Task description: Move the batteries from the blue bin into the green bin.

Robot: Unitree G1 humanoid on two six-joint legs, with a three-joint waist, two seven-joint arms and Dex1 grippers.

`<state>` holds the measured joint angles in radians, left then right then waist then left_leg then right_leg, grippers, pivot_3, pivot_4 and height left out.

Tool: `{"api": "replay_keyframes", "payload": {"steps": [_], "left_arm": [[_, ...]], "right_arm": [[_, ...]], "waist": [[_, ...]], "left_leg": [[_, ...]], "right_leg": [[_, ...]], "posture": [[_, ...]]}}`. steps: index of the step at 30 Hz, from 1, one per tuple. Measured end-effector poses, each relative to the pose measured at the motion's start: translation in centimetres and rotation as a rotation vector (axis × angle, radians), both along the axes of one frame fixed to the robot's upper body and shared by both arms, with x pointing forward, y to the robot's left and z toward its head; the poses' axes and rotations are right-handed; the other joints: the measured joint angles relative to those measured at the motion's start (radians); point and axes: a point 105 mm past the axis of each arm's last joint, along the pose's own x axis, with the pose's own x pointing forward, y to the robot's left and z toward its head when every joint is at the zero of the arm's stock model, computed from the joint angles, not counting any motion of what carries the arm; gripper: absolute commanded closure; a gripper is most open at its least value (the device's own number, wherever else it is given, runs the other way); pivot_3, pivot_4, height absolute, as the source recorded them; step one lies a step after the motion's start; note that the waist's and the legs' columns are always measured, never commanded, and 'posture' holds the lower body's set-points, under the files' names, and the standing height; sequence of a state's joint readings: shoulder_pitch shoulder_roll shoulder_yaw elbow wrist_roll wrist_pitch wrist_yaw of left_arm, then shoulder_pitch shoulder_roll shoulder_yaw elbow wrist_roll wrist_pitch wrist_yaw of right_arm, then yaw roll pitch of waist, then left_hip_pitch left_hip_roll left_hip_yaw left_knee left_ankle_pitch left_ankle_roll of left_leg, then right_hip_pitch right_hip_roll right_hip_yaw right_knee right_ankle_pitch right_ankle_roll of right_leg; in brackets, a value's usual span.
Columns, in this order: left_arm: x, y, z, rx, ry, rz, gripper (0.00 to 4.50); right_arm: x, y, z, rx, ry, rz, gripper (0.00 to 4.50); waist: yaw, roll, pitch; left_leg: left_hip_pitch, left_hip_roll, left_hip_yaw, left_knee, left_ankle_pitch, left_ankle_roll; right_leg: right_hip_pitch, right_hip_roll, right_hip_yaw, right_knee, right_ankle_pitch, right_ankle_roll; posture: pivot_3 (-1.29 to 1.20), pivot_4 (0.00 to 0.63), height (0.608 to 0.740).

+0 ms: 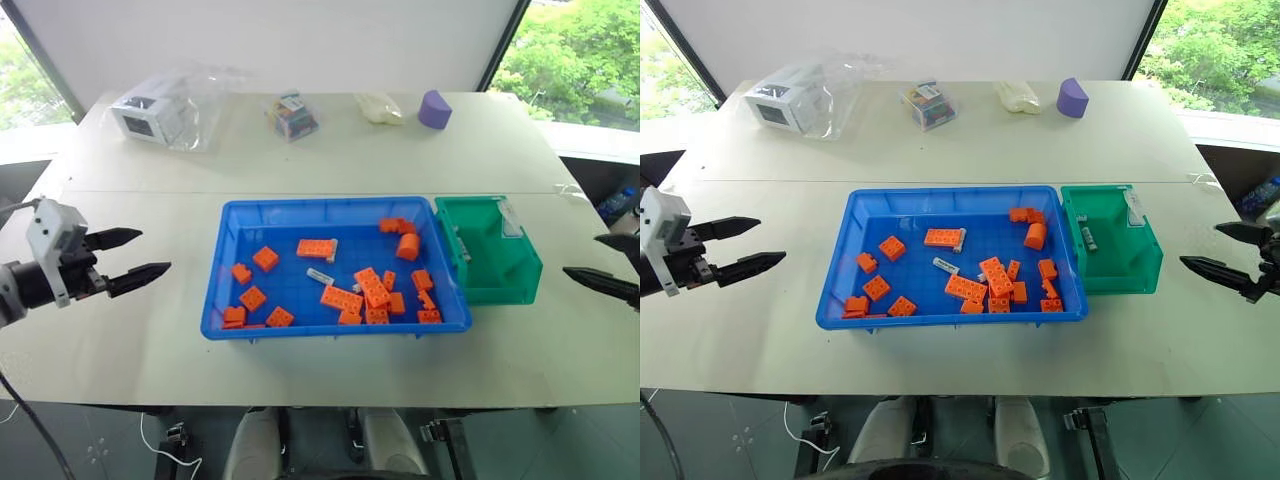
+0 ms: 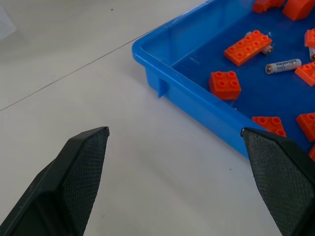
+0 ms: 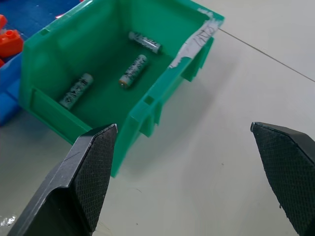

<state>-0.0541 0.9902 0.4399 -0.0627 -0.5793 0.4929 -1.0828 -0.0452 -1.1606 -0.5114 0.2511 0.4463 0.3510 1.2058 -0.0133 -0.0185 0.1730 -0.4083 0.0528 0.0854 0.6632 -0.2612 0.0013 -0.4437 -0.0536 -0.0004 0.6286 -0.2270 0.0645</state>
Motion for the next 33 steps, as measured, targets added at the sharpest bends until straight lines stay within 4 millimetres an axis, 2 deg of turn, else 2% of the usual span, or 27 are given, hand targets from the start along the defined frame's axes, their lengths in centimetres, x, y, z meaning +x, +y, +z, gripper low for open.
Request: {"api": "replay_keyframes", "payload": {"steps": [6, 16, 23, 25, 28, 33], "left_arm": [[0.5, -0.5, 0.3, -0.023, -0.015, 0.014, 0.0], [0.5, -1.0, 0.4, -0.064, 0.0, 0.014, 0.0], [0.3, -1.9, 1.3, -0.065, -0.015, -0.035, 0.0], [0.2, -2.6, 2.2, -0.047, -0.036, -0.07, 0.0], [-0.3, -4.1, 3.3, -0.021, -0.058, -0.156, 0.0], [-1.6, -7.2, 3.7, 0.001, -0.039, -0.328, 0.0]], "right_arm": [[0.6, 0.5, -0.2, -0.016, 0.001, 0.003, 0.02], [0.9, 0.2, -0.2, 0.004, 0.017, -0.048, 0.02], [1.8, 1.0, 0.7, 0.031, -0.001, -0.035, 0.02], [2.5, 2.4, 1.3, 0.011, -0.016, 0.021, 0.02], [3.7, 5.6, 2.8, -0.032, -0.048, 0.146, 0.02], [6.0, 14.5, 5.4, -0.088, -0.104, 0.428, 0.02]], "waist": [[0.001, 0.0, 0.0], [0.0, 0.0, 0.0], [-0.002, 0.0, 0.0], [-0.004, 0.0, 0.0], [-0.007, 0.001, 0.001], [-0.008, 0.003, 0.002]], "left_leg": [[0.0, -0.001, 0.0, 0.0, 0.0, 0.0], [0.0, -0.001, 0.001, 0.0, 0.0, 0.0], [0.0, -0.001, 0.001, 0.0, 0.0, 0.0], [0.0, -0.001, 0.001, 0.0, 0.0, 0.0], [0.001, -0.001, 0.001, 0.0, 0.0, 0.0], [0.0, 0.0, 0.0, 0.0, 0.0, 0.0]], "right_leg": [[0.0, -0.001, 0.0, 0.0, 0.0, 0.0], [0.0, -0.001, 0.0, 0.0, 0.0, 0.0], [0.0, -0.001, 0.0, 0.001, 0.0, 0.0], [0.0, 0.0, 0.0, 0.001, 0.0, 0.0], [0.0, 0.0, 0.0, 0.001, 0.0, 0.0], [-0.001, 0.003, 0.0, 0.002, 0.0, 0.0]], "posture": [[0.0, 0.15, 0.734], [0.0, 0.15, 0.734], [0.0, 0.15, 0.734], [0.0, 0.15, 0.734], [0.0, 0.15, 0.734], [0.0, 0.15, 0.734]]}}
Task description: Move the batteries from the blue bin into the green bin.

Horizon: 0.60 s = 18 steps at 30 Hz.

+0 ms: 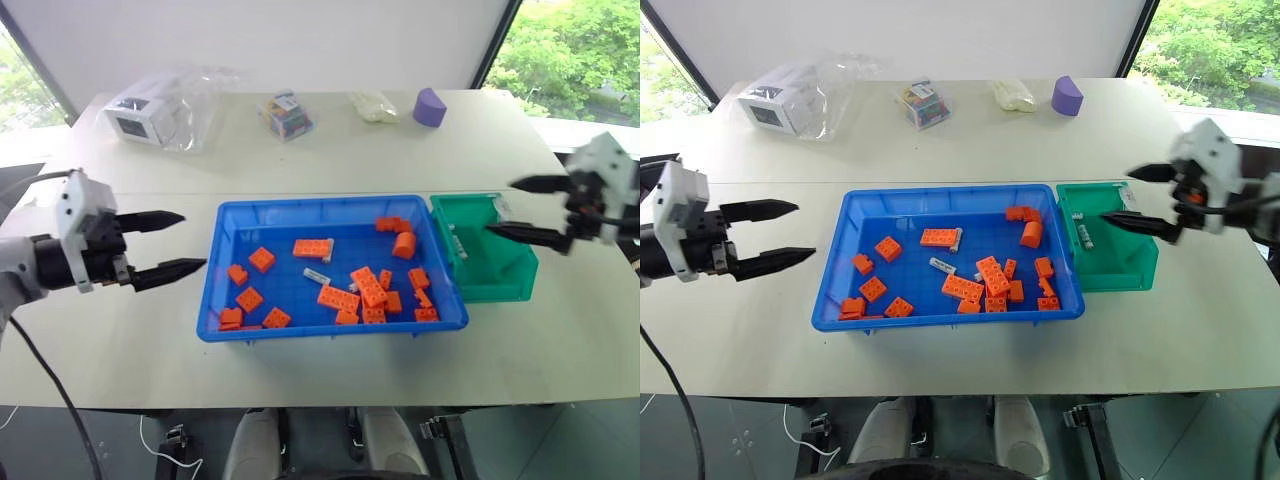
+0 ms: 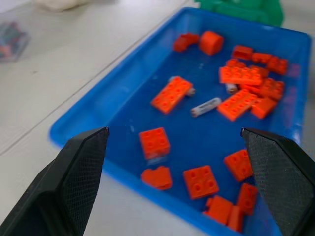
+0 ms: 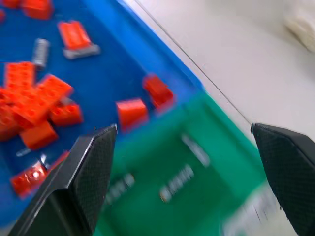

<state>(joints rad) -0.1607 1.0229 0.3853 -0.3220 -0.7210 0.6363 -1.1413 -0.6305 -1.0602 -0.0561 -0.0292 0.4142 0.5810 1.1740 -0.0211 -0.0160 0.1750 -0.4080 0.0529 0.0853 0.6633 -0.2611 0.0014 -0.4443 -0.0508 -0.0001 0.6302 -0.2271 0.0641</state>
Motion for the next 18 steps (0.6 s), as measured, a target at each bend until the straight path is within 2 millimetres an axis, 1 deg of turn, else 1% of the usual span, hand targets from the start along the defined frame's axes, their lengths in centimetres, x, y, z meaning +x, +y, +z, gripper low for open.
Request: {"api": "replay_keyframes", "payload": {"steps": [1, 2, 5, 8, 10, 12, 14, 16, 18], "left_arm": [[-0.2, -0.5, -0.1, 0.003, 0.01, -0.028, 0.0], [-0.3, -0.8, -0.1, 0.005, 0.014, -0.047, 0.0], [-0.5, -1.1, -0.7, 0.017, 0.042, -0.08, 0.0], [-0.6, -1.4, -1.2, 0.041, 0.05, -0.102, 0.0], [-0.7, -1.5, -1.7, 0.053, 0.06, -0.108, 0.0], [-0.9, -1.6, -2.0, 0.064, 0.064, -0.114, 0.0], [-1.2, -1.8, -2.3, 0.071, 0.068, -0.123, 0.0], [-1.3, -1.9, -2.4, 0.074, 0.071, -0.124, 0.0], [-1.6, -1.9, -2.7, 0.079, 0.076, -0.128, 0.0]], "right_arm": [[0.4, 2.1, 0.0, 0.011, 0.008, 0.059, 0.02], [0.6, 3.9, -0.1, 0.011, 0.022, 0.104, 0.02], [1.3, 8.3, -1.3, -0.015, 0.072, 0.2, 0.02], [1.6, 13.1, -3.1, -0.06, 0.114, 0.299, 0.02], [1.7, 15.4, -4.7, -0.097, 0.142, 0.335, 0.02], [2.3, 17.1, -6.2, -0.124, 0.173, 0.328, 0.02], [2.6, 18.2, -7.1, -0.144, 0.198, 0.316, 0.02], [2.4, 18.8, -7.4, -0.149, 0.21, 0.319, 0.02], [1.5, 19.1, -7.4, -0.15, 0.223, 0.34, 0.02]], "waist": [[0.0, 0.0, 0.0], [0.002, 0.0, 0.0], [0.007, 0.0, 0.0], [0.006, 0.0, 0.0], [0.007, 0.0, 0.0], [0.007, 0.0, 0.0], [0.008, 0.0, 0.0], [0.01, 0.0, 0.0], [0.009, 0.0, 0.0]], "left_leg": [[0.0, 0.0, 0.0, 0.0, 0.0, 0.0], [-0.001, 0.0, 0.0, 0.0, 0.0, 0.0], [-0.002, 0.0, 0.001, 0.0, 0.0, 0.0], [-0.002, 0.0, 0.002, 0.0, 0.0, 0.0], [-0.002, 0.0, 0.002, 0.001, 0.0, 0.0], [-0.003, 0.0, 0.003, 0.002, 0.0, 0.0], [-0.003, 0.0, 0.003, 0.002, 0.0, 0.0], [-0.003, 0.0, 0.002, 0.002, 0.0, 0.0], [-0.003, 0.0, 0.002, 0.002, 0.0, 0.0]], "right_leg": [[0.0, 0.0, 0.0, 0.0, 0.0, 0.0], [-0.001, 0.001, 0.0, 0.001, 0.0, 0.0], [-0.001, 0.001, 0.0, 0.001, 0.0, -0.001], [-0.001, 0.0, -0.001, 0.001, 0.0, -0.001], [-0.001, 0.0, -0.001, 0.001, 0.0, -0.001], [-0.001, 0.0, -0.001, 0.001, 0.0, -0.001], [-0.001, 0.0, -0.001, 0.002, 0.0, -0.001], [-0.001, 0.0, -0.001, 0.001, 0.0, -0.001], [-0.001, -0.001, -0.001, 0.001, 0.0, -0.001]], "posture": [[0.0, 0.15, 0.734], [0.0, 0.15, 0.734], [0.0, 0.15, 0.734], [0.0, 0.15, 0.734], [0.0, 0.15, 0.734], [0.0, 0.15, 0.734], [0.0, 0.15, 0.734], [0.0, 0.15, 0.734], [0.0, 0.15, 0.734]]}}
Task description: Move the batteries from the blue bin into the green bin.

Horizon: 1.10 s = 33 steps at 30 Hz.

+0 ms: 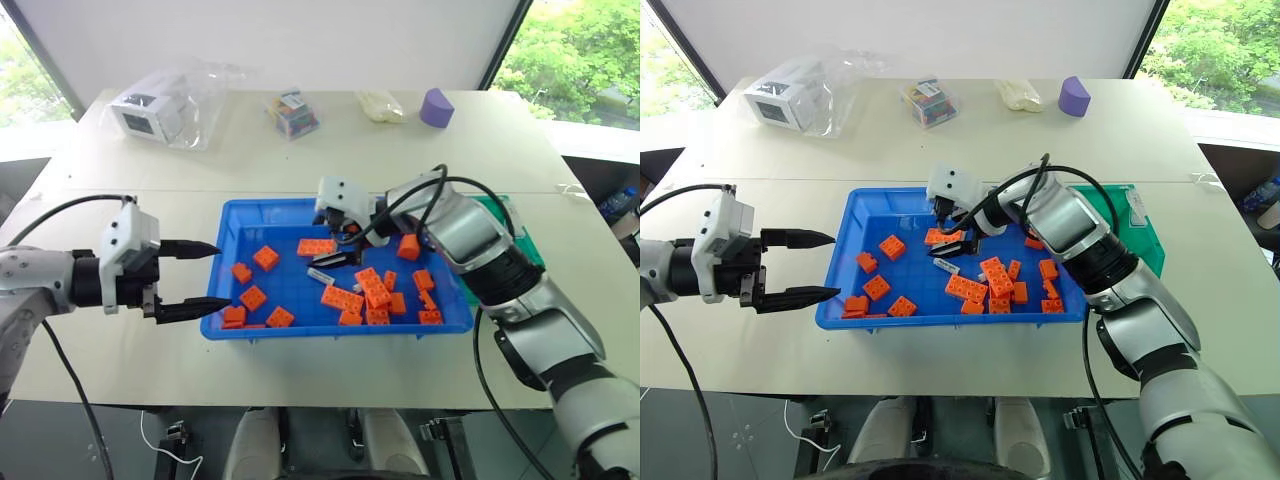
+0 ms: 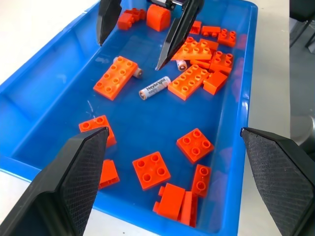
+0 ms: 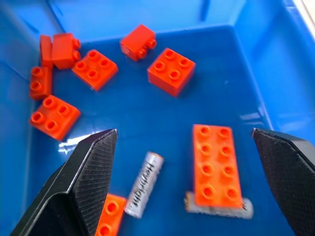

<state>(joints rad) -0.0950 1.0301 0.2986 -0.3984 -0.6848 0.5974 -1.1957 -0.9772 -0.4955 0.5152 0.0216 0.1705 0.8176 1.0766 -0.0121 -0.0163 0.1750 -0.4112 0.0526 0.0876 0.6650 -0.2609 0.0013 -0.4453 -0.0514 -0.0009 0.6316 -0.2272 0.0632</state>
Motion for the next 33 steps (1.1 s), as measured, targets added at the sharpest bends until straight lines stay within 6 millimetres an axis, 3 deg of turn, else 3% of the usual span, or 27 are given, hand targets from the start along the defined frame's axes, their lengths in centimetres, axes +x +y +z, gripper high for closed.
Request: {"api": "replay_keyframes", "payload": {"steps": [3, 9, 21, 33], "left_arm": [[-0.1, 0.1, -0.2, 0.0, 0.006, 0.003, 0.0], [0.1, -0.1, 0.2, -0.001, -0.01, -0.005, 0.0], [0.8, -0.9, 1.0, -0.006, -0.027, -0.05, 0.0], [1.4, -0.7, 0.9, 0.01, -0.033, -0.049, 0.0]], "right_arm": [[-1.8, 0.7, -0.5, 0.007, 0.032, 0.04, 0.85], [-2.3, 0.9, -1.9, -0.008, 0.041, -0.002, 3.9], [-0.4, 0.0, -4.1, -0.043, 0.04, -0.153, 3.9], [-0.3, -0.4, -5.0, -0.047, 0.045, -0.188, 3.9]], "waist": [[-0.002, 0.0, 0.0], [-0.004, 0.0, 0.0], [-0.004, 0.0, 0.0], [-0.005, 0.0, 0.0]], "left_leg": [[0.0, 0.0, -0.001, 0.0, 0.0, 0.0], [0.002, 0.0, 0.0, 0.0, 0.0, 0.0], [0.001, 0.0, 0.0, 0.0, 0.0, 0.0], [0.001, 0.0, -0.001, 0.0, 0.0, 0.0]], "right_leg": [[0.0, 0.0, -0.001, 0.0, 0.0, 0.0], [0.0, 0.001, -0.001, 0.001, 0.0, 0.0], [0.0, 0.001, -0.001, 0.001, 0.0, 0.0], [0.0, 0.001, -0.001, 0.001, 0.0, 0.0]], "posture": [[0.0, 0.15, 0.734], [0.0, 0.15, 0.734], [0.0, 0.15, 0.734], [0.0, 0.15, 0.734]]}}
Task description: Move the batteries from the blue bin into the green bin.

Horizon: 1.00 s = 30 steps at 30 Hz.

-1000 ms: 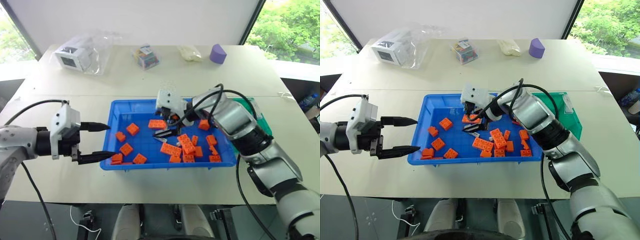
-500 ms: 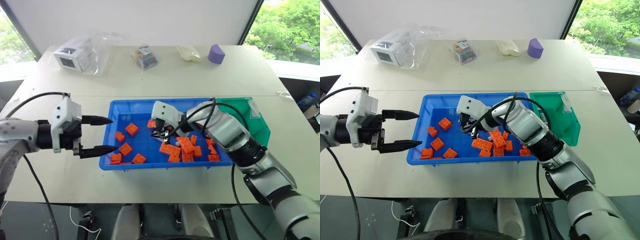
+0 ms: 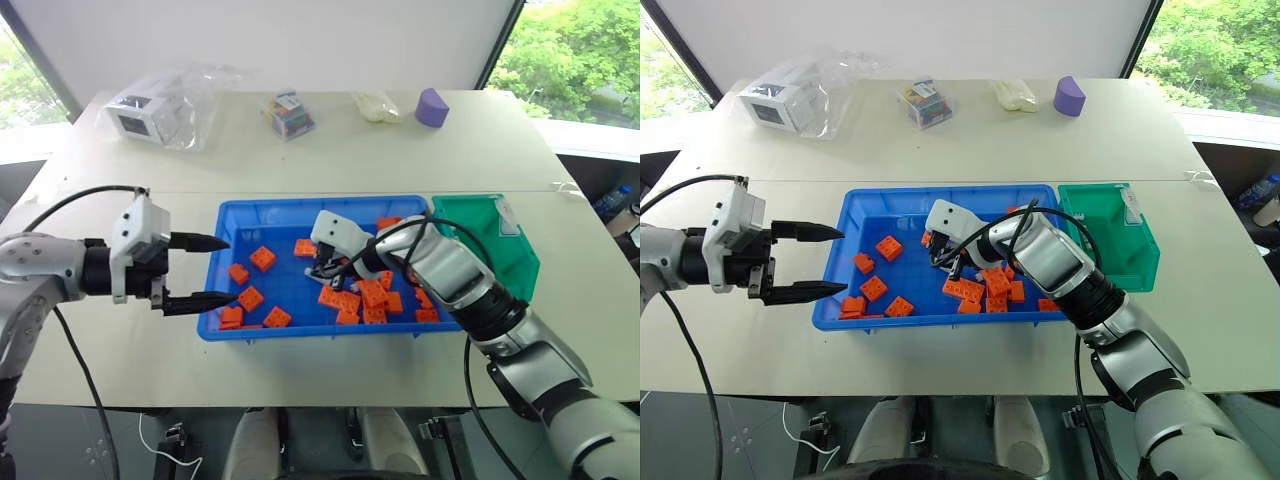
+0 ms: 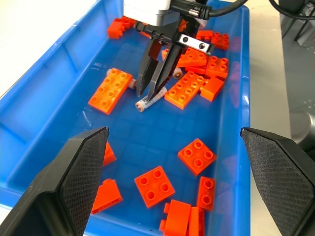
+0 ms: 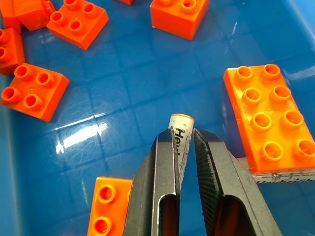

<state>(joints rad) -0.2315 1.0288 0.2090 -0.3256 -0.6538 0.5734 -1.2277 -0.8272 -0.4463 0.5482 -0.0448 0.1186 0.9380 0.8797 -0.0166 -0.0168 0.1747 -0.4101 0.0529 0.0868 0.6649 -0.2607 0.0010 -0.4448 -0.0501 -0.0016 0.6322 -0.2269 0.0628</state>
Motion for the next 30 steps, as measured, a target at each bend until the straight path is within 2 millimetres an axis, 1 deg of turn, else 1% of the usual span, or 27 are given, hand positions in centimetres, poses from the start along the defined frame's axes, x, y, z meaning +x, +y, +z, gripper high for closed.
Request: {"api": "replay_keyframes", "payload": {"steps": [3, 11, 13, 14, 15, 17, 22, 25, 26, 29, 30], "left_arm": [[0.2, -0.1, 0.4, 0.001, -0.019, -0.001, 0.0], [0.5, -0.4, 0.5, -0.003, -0.025, -0.009, 0.0], [0.5, -0.4, 0.5, -0.002, -0.028, -0.008, 0.0], [0.6, -0.5, 0.6, -0.002, -0.03, -0.008, 0.0], [0.6, -0.5, 0.6, -0.002, -0.03, -0.006, 0.0], [0.7, -0.3, 0.6, -0.005, -0.028, 0.001, 0.0], [0.9, -0.2, 0.5, -0.008, -0.025, 0.008, 0.0], [0.9, -0.2, 0.7, -0.009, -0.031, 0.008, 0.0], [1.0, -0.2, 0.8, -0.009, -0.035, 0.008, 0.0], [1.1, -0.3, 1.0, -0.009, -0.042, 0.006, 0.0], [1.1, -0.3, 0.9, -0.009, -0.041, 0.006, 0.0]], "right_arm": [[0.2, -0.1, -0.1, -0.003, -0.008, -0.01, 3.9], [0.5, 0.0, -0.4, 0.003, -0.01, -0.018, 3.9], [0.5, 0.1, -0.5, 0.005, -0.005, -0.019, 3.38], [0.5, 0.0, -0.9, 0.003, 0.01, -0.024, 3.1], [0.3, -0.1, -1.5, 0.001, 0.028, -0.031, 2.61], [0.2, 0.1, -1.6, 0.01, 0.03, -0.025, 1.55], [0.3, 0.1, -1.6, 0.008, 0.026, -0.035, 1.55], [0.3, 0.0, -1.6, 0.009, 0.022, -0.037, 2.4], [0.3, 0.0, -1.7, 0.009, 0.02, -0.037, 2.84], [0.3, 0.0, -1.7, 0.013, 0.018, -0.034, 4.42], [0.3, 0.1, -1.7, 0.014, 0.018, -0.032, 4.45]], "waist": [[0.0, 0.0, 0.0], [-0.001, -0.001, 0.0], [-0.001, -0.001, -0.001], [-0.001, -0.001, -0.001], [-0.001, -0.001, -0.001], [-0.001, -0.001, -0.001], [-0.001, -0.002, -0.001], [-0.001, -0.002, -0.001], [-0.001, -0.002, -0.001], [-0.001, -0.002, -0.001], [-0.001, -0.002, -0.001]], "left_leg": [[0.0, 0.0, 0.0, 0.0, 0.0, 0.0], [0.0, 0.0, 0.0, 0.0, 0.0, 0.0], [0.001, 0.0, 0.0, 0.0, 0.0, 0.0], [0.001, 0.0, -0.001, 0.0, 0.0, 0.0], [0.0, 0.0, -0.001, 0.0, 0.0, 0.0], [0.0, 0.0, -0.001, 0.0, 0.0, 0.0], [0.001, 0.0, -0.001, 0.0, 0.0, 0.0], [0.001, 0.0, -0.001, 0.0, 0.0, 0.0], [0.001, 0.0, -0.001, 0.0, 0.0, 0.0], [0.001, 0.0, -0.001, 0.0, 0.0, 0.0], [0.001, 0.0, -0.001, 0.0, 0.0, 0.0]], "right_leg": [[0.0, 0.0, 0.0, 0.0, 0.0, 0.0], [0.001, 0.0, 0.0, 0.0, 0.0, 0.0], [0.001, 0.0, 0.0, 0.0, 0.0, 0.0], [0.001, 0.001, 0.0, 0.0, 0.0, 0.0], [0.001, 0.001, 0.0, 0.0, 0.0, 0.0], [0.001, 0.001, 0.0, 0.0, 0.0, 0.0], [0.001, 0.001, 0.0, 0.0, 0.0, 0.0], [0.001, 0.001, 0.0, 0.0, 0.0, 0.0], [0.001, 0.001, 0.0, 0.0, 0.0, 0.0], [0.001, 0.001, 0.0, 0.0, 0.0, 0.0], [0.001, 0.001, 0.0, 0.0, 0.0, 0.0]], "posture": [[0.0, 0.15, 0.734], [0.0, 0.15, 0.734], [0.0, 0.15, 0.734], [0.0, 0.15, 0.734], [0.0, 0.15, 0.734], [0.0, 0.15, 0.734], [0.0, 0.15, 0.734], [0.0, 0.15, 0.734], [0.0, 0.15, 0.734], [0.0, 0.15, 0.734], [0.0, 0.15, 0.734]]}}
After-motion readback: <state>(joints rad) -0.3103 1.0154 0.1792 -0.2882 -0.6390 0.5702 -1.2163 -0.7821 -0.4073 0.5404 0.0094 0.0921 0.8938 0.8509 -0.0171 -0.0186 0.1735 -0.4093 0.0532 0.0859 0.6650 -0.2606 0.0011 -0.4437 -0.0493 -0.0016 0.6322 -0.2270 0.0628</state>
